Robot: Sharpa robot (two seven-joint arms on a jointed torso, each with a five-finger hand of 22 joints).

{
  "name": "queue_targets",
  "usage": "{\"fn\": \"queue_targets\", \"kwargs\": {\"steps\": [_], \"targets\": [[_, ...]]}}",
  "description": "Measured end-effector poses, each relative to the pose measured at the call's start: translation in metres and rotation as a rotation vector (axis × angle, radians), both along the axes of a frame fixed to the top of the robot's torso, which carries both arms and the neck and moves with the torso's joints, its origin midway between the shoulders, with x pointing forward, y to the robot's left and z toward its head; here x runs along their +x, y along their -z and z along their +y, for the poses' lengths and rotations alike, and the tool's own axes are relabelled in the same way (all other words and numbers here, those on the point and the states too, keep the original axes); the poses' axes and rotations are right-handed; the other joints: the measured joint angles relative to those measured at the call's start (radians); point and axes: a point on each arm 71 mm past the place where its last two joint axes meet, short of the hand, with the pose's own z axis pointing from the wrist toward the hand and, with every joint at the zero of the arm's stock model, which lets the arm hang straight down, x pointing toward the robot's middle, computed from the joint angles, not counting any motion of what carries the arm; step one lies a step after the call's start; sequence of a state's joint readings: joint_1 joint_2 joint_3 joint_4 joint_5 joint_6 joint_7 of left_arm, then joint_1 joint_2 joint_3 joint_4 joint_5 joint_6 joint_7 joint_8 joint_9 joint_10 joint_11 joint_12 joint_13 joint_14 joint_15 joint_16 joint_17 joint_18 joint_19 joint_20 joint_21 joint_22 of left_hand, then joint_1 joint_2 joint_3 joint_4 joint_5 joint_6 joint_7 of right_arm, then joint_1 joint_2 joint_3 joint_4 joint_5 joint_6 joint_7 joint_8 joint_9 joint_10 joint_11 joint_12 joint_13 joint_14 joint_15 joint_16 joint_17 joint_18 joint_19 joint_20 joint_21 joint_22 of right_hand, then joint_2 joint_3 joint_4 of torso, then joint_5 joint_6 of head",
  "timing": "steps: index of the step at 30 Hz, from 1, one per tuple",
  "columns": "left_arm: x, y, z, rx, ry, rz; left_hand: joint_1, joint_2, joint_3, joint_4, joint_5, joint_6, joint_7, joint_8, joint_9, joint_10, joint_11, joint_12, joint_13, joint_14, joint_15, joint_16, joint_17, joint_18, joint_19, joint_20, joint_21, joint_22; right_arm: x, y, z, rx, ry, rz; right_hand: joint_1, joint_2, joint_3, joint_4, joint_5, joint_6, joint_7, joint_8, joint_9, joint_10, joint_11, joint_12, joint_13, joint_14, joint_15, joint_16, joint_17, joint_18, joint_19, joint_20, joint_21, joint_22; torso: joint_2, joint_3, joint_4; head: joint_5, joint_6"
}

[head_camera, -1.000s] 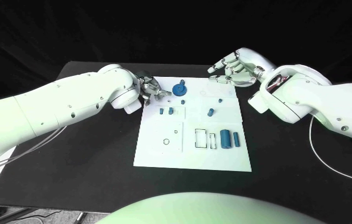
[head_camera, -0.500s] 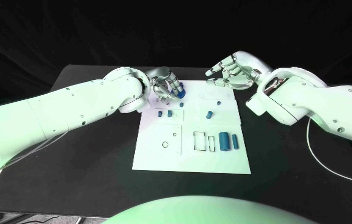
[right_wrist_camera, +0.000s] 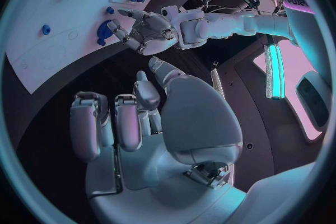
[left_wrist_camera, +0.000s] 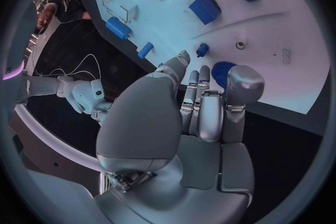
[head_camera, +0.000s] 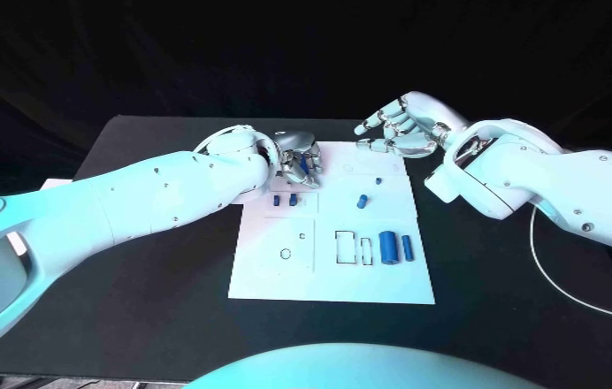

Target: Assemble the parts on the task board

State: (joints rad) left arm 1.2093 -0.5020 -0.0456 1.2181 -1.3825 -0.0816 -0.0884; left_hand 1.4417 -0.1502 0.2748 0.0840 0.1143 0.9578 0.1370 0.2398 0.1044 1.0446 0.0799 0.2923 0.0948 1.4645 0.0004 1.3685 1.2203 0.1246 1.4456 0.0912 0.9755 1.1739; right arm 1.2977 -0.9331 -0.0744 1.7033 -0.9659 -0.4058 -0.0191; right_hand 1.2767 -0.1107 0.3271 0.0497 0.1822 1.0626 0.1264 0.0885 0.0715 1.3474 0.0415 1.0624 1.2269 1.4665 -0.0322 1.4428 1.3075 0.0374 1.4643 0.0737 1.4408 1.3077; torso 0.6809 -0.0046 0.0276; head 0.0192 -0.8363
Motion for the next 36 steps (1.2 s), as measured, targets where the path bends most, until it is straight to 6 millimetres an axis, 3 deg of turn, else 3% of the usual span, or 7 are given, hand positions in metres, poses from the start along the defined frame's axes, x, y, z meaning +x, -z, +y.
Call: {"fn": "queue_targets", "kwargs": {"steps": [11, 14, 17, 36], "targets": [[0.001, 0.009, -0.009, 0.079, 0.009, -0.028, -0.004, 0.004, 0.021, -0.004, 0.000, 0.046, -0.011, -0.009, -0.006, 0.035, -0.010, -0.027, -0.019, -0.001, -0.008, 0.000, -0.034, 0.000, 0.014, -0.007, 0.044, 0.034, 0.000, 0.000, 0.001, 0.001, -0.003, 0.000, 0.000, 0.000, 0.000, 0.000, 0.000, 0.000, 0.000, 0.000, 0.000, 0.000, 0.000, 0.000, 0.000, 0.000, 0.000, 0.000, 0.000, 0.000, 0.000, 0.000, 0.000, 0.000, 0.001, -0.0005, -0.0009, -0.003, -0.003], [0.001, 0.010, -0.010, 0.092, 0.010, -0.030, 0.002, 0.010, 0.035, -0.007, 0.000, 0.054, -0.011, -0.012, -0.008, 0.045, -0.010, -0.034, -0.023, 0.002, -0.010, 0.000, -0.035, -0.015, 0.014, -0.007, 0.051, 0.041, 0.000, 0.000, 0.001, 0.001, -0.004, 0.000, 0.000, 0.000, 0.000, 0.000, 0.000, 0.000, 0.000, 0.000, 0.000, 0.000, 0.000, 0.000, 0.000, 0.000, 0.000, 0.000, 0.000, 0.000, 0.000, 0.000, 0.000, 0.000, 0.001, -0.0007, -0.0002, -0.005, -0.003], [0.001, 0.010, -0.010, 0.103, 0.010, -0.030, 0.012, 0.020, 0.056, -0.018, 0.000, 0.064, -0.011, -0.018, -0.012, 0.054, -0.012, -0.045, -0.027, 0.003, -0.011, 0.000, -0.035, -0.015, 0.014, -0.007, 0.070, 0.052, 0.000, 0.000, 0.001, 0.001, -0.005, 0.000, 0.000, 0.000, 0.000, 0.000, 0.000, 0.000, 0.000, 0.000, 0.000, -0.002, -0.002, 0.000, -0.002, 0.000, 0.000, 0.000, 0.000, 0.000, 0.000, 0.000, 0.000, 0.000, 0.000, -0.0009, 0.0004, -0.005, -0.004], [0.003, 0.009, -0.013, 0.145, 0.009, -0.032, 0.012, 0.020, 0.154, -0.057, 0.000, 0.119, -0.017, -0.047, -0.021, 0.153, -0.025, -0.088, -0.027, 0.000, -0.022, 0.000, -0.057, -0.015, 0.021, -0.014, 0.102, 0.083, 0.000, 0.000, 0.002, 0.000, -0.009, 0.002, 0.000, 0.000, 0.000, 0.000, 0.004, 0.000, 0.000, 0.000, 0.000, -0.003, -0.003, 0.000, -0.002, 0.000, 0.000, -0.004, 0.001, 0.000, 0.000, 0.000, 0.000, 0.000, 0.000, -0.0012, 0.0011, -0.003, -0.007]]}}
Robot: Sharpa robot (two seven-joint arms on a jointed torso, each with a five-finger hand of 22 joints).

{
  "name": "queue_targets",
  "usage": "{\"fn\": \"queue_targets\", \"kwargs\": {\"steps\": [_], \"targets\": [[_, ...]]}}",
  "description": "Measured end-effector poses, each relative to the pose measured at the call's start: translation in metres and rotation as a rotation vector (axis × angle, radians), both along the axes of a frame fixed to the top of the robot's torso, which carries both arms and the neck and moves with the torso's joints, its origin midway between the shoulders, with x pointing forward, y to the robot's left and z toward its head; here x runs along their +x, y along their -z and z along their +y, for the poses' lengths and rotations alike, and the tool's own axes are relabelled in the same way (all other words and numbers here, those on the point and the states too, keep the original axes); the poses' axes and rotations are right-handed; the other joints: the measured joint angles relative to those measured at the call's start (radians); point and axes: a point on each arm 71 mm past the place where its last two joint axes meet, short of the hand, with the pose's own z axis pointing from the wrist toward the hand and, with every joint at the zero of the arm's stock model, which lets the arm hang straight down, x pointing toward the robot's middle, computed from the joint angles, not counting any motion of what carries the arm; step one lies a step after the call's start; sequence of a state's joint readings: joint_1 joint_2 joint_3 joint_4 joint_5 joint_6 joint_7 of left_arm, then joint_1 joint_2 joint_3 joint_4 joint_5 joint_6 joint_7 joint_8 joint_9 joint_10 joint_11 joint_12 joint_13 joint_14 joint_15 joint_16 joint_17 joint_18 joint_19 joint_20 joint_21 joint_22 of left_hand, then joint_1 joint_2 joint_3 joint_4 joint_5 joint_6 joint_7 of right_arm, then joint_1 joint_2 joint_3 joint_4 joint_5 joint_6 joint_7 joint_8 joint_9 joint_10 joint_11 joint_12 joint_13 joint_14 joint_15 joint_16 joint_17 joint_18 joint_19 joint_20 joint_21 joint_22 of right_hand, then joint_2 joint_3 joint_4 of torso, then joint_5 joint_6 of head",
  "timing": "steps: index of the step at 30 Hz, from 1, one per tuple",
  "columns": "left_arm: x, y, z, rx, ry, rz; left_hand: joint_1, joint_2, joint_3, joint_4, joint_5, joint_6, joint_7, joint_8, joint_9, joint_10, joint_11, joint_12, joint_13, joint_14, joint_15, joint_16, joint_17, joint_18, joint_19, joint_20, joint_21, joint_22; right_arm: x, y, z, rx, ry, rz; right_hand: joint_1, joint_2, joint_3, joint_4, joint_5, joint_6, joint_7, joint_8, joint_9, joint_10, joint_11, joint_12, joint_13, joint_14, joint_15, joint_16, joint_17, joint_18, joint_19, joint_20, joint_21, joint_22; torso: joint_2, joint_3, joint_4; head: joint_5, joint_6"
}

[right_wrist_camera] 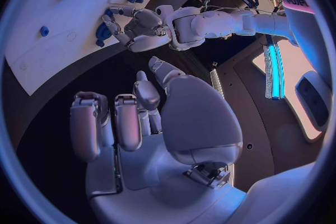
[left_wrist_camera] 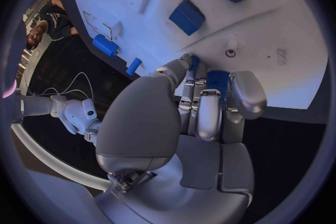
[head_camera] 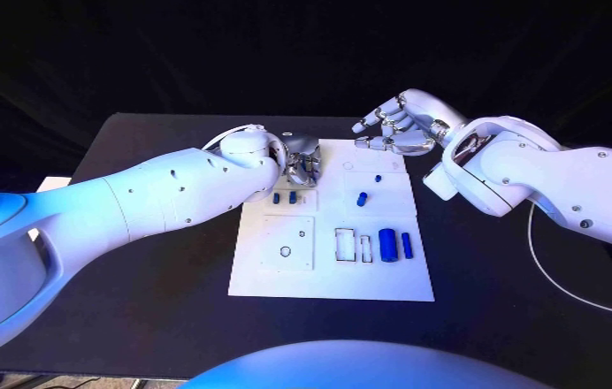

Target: Assemble the parts on the task board

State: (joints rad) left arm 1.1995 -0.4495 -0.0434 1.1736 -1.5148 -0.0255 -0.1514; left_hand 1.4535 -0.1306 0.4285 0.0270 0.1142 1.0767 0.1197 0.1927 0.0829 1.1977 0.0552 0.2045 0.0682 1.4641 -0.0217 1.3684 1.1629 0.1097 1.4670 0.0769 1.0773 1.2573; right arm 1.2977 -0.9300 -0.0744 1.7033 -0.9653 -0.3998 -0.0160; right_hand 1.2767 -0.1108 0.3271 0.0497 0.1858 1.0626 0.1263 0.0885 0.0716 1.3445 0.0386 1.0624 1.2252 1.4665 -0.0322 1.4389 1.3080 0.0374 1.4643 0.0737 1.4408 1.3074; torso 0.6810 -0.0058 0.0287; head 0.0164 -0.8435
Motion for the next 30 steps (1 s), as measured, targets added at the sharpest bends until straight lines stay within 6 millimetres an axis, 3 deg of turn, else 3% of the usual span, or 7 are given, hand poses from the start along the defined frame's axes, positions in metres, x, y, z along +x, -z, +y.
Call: {"fn": "queue_targets", "kwargs": {"steps": [4, 5, 6, 18, 30], "targets": [[-0.001, 0.000, 0.000, 0.000, 0.001, -0.001, 0.000, 0.000, 0.016, -0.016, -0.003, 0.011, 0.001, -0.007, -0.001, 0.021, -0.003, -0.004, 0.005, 0.003, -0.003, 0.000, -0.004, 0.000, 0.000, 0.000, 0.023, 0.016, 0.000, 0.000, 0.001, 0.000, -0.002, 0.000, 0.000, 0.000, 0.000, 0.000, 0.000, 0.000, 0.000, 0.000, 0.000, 0.000, 0.000, 0.000, 0.000, 0.000, 0.000, 0.000, 0.000, 0.000, 0.000, 0.000, 0.000, 0.000, 0.000, 0.0005, 0.0000, 0.000, 0.000], [-0.001, 0.000, 0.000, -0.001, 0.001, -0.001, -0.002, -0.002, 0.024, -0.021, -0.003, 0.011, 0.001, -0.013, -0.003, 0.022, -0.005, -0.009, 0.006, 0.003, -0.003, 0.000, -0.007, -0.014, 0.000, 0.000, 0.042, 0.029, 0.000, 0.000, 0.001, 0.001, -0.002, 0.000, 0.000, 0.000, 0.000, 0.000, 0.000, 0.000, 0.000, 0.000, 0.000, 0.000, 0.000, 0.000, 0.000, 0.000, 0.000, 0.000, 0.000, 0.000, 0.000, 0.000, 0.000, 0.000, 0.000, 0.0005, -0.0001, 0.000, 0.000], [-0.002, 0.000, 0.001, -0.003, 0.001, -0.001, -0.002, -0.002, 0.032, -0.024, -0.007, 0.011, 0.001, -0.018, -0.004, 0.026, -0.002, -0.016, 0.006, 0.003, -0.003, 0.000, -0.011, -0.017, 0.000, 0.000, 0.058, 0.039, 0.000, 0.000, 0.001, 0.001, -0.002, 0.000, 0.000, 0.000, 0.000, 0.000, 0.000, 0.000, 0.000, 0.000, 0.000, 0.000, 0.000, 0.000, 0.000, 0.000, 0.000, 0.000, 0.000, 0.000, 0.000, 0.000, 0.000, 0.000, 0.000, 0.0005, -0.0004, -0.001, 0.000], [-0.005, -0.018, 0.021, -0.072, -0.034, -0.001, -0.002, -0.002, 0.047, -0.033, -0.008, 0.015, 0.005, -0.025, -0.006, 0.030, 0.002, -0.031, 0.006, 0.003, -0.003, 0.000, -0.022, -0.017, 0.000, 0.000, 0.073, 0.051, 0.000, 0.000, 0.001, 0.001, -0.002, 0.000, 0.000, 0.000, 0.000, 0.000, 0.000, 0.000, 0.000, 0.000, 0.000, 0.000, 0.000, 0.000, 0.000, 0.000, 0.000, 0.000, 0.000, 0.000, 0.000, 0.000, 0.000, 0.001, -0.001, 0.0012, -0.0001, -0.005, 0.003], [-0.006, -0.020, 0.051, -0.108, -0.089, 0.023, -0.011, -0.011, 0.051, -0.037, -0.008, 0.018, 0.008, -0.036, -0.008, 0.033, 0.006, -0.042, 0.006, 0.003, -0.003, 0.000, -0.028, -0.017, 0.000, 0.000, 0.073, 0.051, 0.000, 0.000, -0.001, 0.000, 0.001, 0.000, 0.000, 0.000, 0.000, 0.000, 0.000, 0.000, 0.000, 0.000, 0.000, 0.000, 0.000, 0.000, 0.000, 0.000, 0.000, 0.000, 0.000, 0.000, 0.000, 0.000, 0.000, 0.001, -0.001, 0.0007, 0.0024, -0.005, 0.001]]}}
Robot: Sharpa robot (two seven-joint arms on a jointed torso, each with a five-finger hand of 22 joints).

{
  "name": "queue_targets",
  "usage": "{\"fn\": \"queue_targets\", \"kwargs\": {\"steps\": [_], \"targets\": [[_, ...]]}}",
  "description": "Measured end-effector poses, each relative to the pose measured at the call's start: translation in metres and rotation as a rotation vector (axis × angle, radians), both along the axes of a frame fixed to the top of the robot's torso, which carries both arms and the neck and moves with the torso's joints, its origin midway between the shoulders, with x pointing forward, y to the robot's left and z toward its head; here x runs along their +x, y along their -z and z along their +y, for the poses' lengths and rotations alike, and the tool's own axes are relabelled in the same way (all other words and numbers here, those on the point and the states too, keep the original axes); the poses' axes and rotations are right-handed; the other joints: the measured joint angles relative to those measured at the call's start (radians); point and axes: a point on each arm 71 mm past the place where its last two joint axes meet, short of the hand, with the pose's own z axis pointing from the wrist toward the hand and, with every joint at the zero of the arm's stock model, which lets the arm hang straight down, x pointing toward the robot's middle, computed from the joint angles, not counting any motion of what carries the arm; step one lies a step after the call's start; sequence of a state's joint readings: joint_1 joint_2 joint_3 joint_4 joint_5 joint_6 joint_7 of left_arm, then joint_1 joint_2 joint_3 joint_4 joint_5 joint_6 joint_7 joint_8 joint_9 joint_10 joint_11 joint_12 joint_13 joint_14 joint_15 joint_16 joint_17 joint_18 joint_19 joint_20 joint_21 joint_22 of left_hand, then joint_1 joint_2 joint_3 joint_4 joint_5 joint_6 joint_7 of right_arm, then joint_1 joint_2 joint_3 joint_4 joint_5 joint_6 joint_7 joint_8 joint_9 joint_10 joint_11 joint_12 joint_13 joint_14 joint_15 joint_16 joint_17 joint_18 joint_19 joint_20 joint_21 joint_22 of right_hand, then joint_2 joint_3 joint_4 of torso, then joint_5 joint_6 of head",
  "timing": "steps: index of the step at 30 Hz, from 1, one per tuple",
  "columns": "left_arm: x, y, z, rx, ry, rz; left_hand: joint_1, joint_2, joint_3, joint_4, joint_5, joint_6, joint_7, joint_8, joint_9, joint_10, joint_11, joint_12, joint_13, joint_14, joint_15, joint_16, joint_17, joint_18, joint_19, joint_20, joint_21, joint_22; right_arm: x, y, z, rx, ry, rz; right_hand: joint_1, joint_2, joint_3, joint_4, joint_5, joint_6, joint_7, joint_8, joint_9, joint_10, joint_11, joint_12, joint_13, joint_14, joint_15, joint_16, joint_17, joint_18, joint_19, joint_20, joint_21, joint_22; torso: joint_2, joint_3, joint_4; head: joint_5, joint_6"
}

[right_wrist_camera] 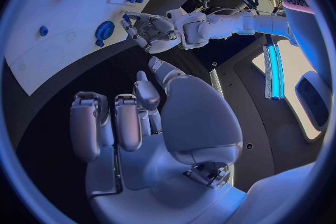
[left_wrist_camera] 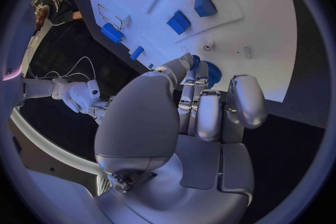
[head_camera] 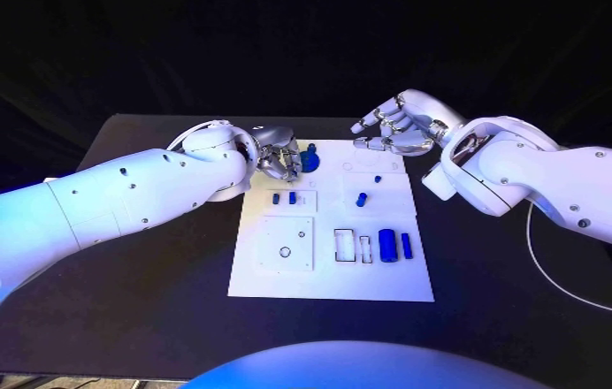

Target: Assemble the parts on the task board

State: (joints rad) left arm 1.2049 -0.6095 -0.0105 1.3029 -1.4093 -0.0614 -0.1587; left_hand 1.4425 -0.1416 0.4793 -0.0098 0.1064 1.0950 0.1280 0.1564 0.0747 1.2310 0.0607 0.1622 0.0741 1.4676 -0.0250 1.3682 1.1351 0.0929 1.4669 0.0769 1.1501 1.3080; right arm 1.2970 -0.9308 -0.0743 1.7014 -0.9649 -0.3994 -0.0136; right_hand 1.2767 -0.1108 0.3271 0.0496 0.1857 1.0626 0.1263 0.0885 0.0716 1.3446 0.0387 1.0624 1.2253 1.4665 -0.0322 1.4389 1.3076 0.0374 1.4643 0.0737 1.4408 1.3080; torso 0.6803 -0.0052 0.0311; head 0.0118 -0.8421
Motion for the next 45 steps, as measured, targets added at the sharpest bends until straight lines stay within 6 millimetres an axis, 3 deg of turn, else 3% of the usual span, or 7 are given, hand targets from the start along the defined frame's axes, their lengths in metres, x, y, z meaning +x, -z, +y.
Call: {"fn": "queue_targets", "kwargs": {"steps": [12, 45], "targets": [[0.000, 0.002, 0.014, 0.003, -0.025, 0.024, -0.010, -0.002, 0.000, 0.000, 0.000, 0.000, 0.000, -0.006, -0.001, 0.000, 0.000, -0.008, 0.000, 0.000, 0.000, 0.000, -0.002, 0.000, 0.000, 0.000, 0.006, 0.000, 0.000, 0.000, 0.000, 0.000, 0.000, 0.001, 0.000, 0.000, 0.000, 0.000, 0.000, 0.000, 0.000, 0.000, 0.000, 0.000, 0.000, 0.000, 0.000, 0.000, 0.000, 0.000, 0.000, 0.000, 0.000, 0.000, 0.000, 0.000, 0.001, -0.0007, -0.0012, 0.004, -0.002], [0.004, 0.011, 0.005, 0.048, -0.012, 0.046, -0.010, -0.002, 0.003, -0.003, 0.000, 0.000, 0.000, -0.006, -0.001, 0.007, 0.000, -0.017, 0.004, 0.000, 0.000, 0.000, 0.000, 0.000, 0.000, 0.000, 0.006, 0.000, 0.000, 0.001, 0.001, 0.000, -0.004, 0.003, 0.000, 0.000, -0.004, 0.004, 0.000, 0.000, 0.000, 0.000, 0.000, 0.000, 0.000, 0.000, 0.000, 0.000, 0.000, 0.000, 0.001, 0.000, 0.000, 0.000, -0.004, 0.000, 0.001, 0.0002, -0.0023, 0.008, -0.007]]}}
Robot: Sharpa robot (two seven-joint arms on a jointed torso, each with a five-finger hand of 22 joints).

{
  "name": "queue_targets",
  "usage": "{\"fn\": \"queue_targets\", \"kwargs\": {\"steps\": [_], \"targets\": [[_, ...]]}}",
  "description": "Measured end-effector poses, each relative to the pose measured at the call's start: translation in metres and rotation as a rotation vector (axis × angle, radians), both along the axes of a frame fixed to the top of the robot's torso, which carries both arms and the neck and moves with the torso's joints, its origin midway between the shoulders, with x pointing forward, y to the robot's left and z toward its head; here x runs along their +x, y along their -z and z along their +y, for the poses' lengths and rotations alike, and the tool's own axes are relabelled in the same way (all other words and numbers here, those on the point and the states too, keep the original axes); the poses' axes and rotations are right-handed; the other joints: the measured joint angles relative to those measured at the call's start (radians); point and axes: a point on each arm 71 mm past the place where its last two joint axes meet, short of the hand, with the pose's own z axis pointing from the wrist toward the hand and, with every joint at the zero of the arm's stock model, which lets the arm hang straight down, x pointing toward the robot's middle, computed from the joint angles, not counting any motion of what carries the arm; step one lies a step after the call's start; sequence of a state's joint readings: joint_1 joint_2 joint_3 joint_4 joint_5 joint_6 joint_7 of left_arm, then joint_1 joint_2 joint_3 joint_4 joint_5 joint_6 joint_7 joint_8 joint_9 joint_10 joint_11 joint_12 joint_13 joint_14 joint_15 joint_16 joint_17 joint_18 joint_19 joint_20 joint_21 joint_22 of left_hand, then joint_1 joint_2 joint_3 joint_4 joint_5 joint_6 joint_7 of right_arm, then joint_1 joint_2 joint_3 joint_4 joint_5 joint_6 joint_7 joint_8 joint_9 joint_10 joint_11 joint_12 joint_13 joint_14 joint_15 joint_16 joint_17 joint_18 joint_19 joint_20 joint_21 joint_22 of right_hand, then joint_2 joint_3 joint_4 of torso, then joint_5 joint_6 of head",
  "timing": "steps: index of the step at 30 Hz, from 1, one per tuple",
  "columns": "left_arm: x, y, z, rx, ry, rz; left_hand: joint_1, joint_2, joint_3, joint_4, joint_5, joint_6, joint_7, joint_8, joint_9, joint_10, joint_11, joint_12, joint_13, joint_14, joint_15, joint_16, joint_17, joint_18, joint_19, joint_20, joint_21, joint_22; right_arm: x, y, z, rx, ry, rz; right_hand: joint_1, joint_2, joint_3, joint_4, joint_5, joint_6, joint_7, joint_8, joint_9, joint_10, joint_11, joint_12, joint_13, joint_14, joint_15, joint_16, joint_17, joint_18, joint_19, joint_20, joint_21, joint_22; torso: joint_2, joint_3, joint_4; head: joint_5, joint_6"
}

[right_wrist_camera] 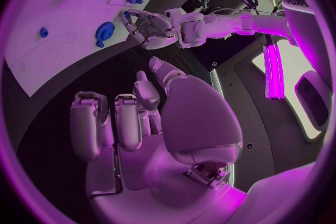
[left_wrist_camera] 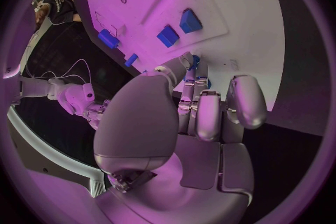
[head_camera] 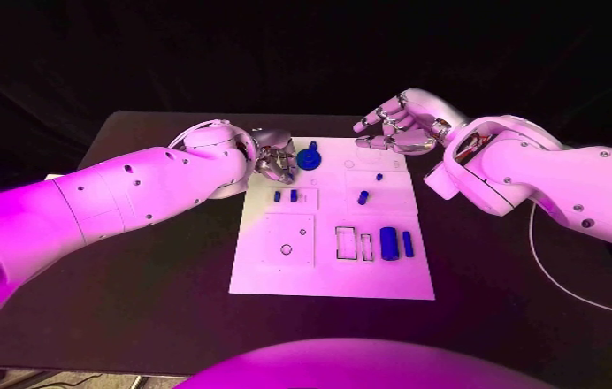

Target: Assemble the parts on the task board

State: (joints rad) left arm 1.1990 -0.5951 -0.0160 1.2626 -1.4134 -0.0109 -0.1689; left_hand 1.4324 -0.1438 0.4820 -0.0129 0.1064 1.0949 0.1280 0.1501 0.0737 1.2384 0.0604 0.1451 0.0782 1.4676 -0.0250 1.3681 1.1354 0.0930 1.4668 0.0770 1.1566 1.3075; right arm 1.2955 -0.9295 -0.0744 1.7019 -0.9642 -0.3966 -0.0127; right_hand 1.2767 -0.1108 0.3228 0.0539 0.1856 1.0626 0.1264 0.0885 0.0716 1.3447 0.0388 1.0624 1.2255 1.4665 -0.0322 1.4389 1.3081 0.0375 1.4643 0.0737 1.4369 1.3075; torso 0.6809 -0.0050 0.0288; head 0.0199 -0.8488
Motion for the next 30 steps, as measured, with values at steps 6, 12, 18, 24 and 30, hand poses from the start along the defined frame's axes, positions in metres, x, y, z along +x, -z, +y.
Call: {"fn": "queue_targets", "kwargs": {"steps": [6, 12, 18, 24, 30], "targets": [[0.0001, 0.0008, -0.0017, 0.018, 0.009, -0.009, -0.001, -0.001, 0.004, -0.004, 0.000, 0.007, 0.000, -0.004, 0.000, 0.004, -0.004, 0.000, 0.000, 0.000, 0.000, 0.000, 0.000, 0.000, 0.000, 0.000, 0.000, 0.000, -0.0002, 0.0000, -0.0001, 0.000, 0.000, 0.000, 0.000, 0.000, 0.000, 0.000, 0.000, 0.000, 0.000, 0.000, 0.000, 0.000, 0.000, 0.000, 0.000, 0.000, 0.000, 0.000, 0.000, 0.000, 0.000, 0.000, 0.000, 0.000, 0.000, -0.0002, 0.0002, 0.000, -0.001], [0.0000, 0.0014, -0.0026, 0.028, 0.015, -0.015, -0.010, -0.004, 0.004, -0.004, 0.000, 0.011, -0.003, -0.004, 0.000, 0.011, -0.004, 0.000, 0.000, 0.000, 0.000, 0.000, 0.000, 0.000, 0.000, 0.000, 0.000, 0.000, -0.0003, 0.0000, 0.0003, 0.000, -0.002, 0.001, 0.000, 0.000, 0.000, 0.000, 0.000, 0.000, 0.000, 0.000, 0.000, 0.000, 0.000, 0.000, 0.000, 0.000, 0.000, 0.000, 0.000, 0.000, 0.000, 0.000, 0.000, 0.000, 0.000, -0.0003, 0.0005, 0.000, -0.002], [-0.0001, 0.0019, -0.0031, 0.032, 0.018, -0.016, -0.011, -0.003, 0.004, -0.004, 0.000, 0.014, 0.000, -0.010, 0.000, 0.011, -0.004, -0.012, 0.002, 0.000, 0.000, 0.000, -0.001, 0.000, 0.000, 0.000, 0.000, 0.000, -0.0004, 0.0000, 0.0006, 0.000, -0.003, 0.001, 0.000, 0.000, 0.000, 0.000, 0.000, 0.000, 0.000, 0.000, 0.000, 0.000, 0.000, 0.000, 0.000, 0.000, 0.000, 0.000, 0.000, 0.000, 0.000, 0.000, 0.000, 0.000, 0.000, -0.0003, 0.0005, 0.000, -0.002], [0.0002, 0.0035, -0.0020, 0.038, 0.014, -0.011, -0.042, -0.020, 0.004, -0.004, 0.000, -0.034, 0.014, -0.055, -0.009, -0.042, 0.016, -0.062, -0.011, 0.000, 0.011, 0.000, -0.015, 0.000, 0.000, 0.000, -0.010, 0.000, -0.0005, 0.0000, 0.0007, 0.000, -0.003, 0.001, 0.000, 0.000, 0.000, 0.000, 0.000, 0.000, 0.000, 0.000, 0.000, 0.000, 0.000, 0.000, 0.000, 0.000, 0.000, 0.000, 0.000, 0.000, 0.000, 0.000, 0.000, 0.000, 0.000, -0.0003, 0.0007, 0.000, -0.002], [0.0007, 0.0039, -0.0005, 0.038, 0.005, -0.010, -0.061, -0.039, -0.009, -0.008, 0.000, -0.114, 0.024, -0.087, -0.010, -0.132, 0.035, -0.081, -0.014, -0.002, 0.024, 0.000, -0.028, 0.000, -0.005, 0.016, -0.058, -0.014, -0.0002, 0.0001, 0.0002, 0.000, -0.002, 0.002, 0.000, 0.000, 0.000, 0.000, 0.000, 0.000, 0.000, 0.000, 0.000, 0.000, 0.000, 0.000, 0.000, 0.000, 0.000, 0.000, 0.000, 0.000, 0.000, 0.000, 0.000, 0.001, 0.000, 0.0000, 0.0010, -0.001, -0.001]]}}
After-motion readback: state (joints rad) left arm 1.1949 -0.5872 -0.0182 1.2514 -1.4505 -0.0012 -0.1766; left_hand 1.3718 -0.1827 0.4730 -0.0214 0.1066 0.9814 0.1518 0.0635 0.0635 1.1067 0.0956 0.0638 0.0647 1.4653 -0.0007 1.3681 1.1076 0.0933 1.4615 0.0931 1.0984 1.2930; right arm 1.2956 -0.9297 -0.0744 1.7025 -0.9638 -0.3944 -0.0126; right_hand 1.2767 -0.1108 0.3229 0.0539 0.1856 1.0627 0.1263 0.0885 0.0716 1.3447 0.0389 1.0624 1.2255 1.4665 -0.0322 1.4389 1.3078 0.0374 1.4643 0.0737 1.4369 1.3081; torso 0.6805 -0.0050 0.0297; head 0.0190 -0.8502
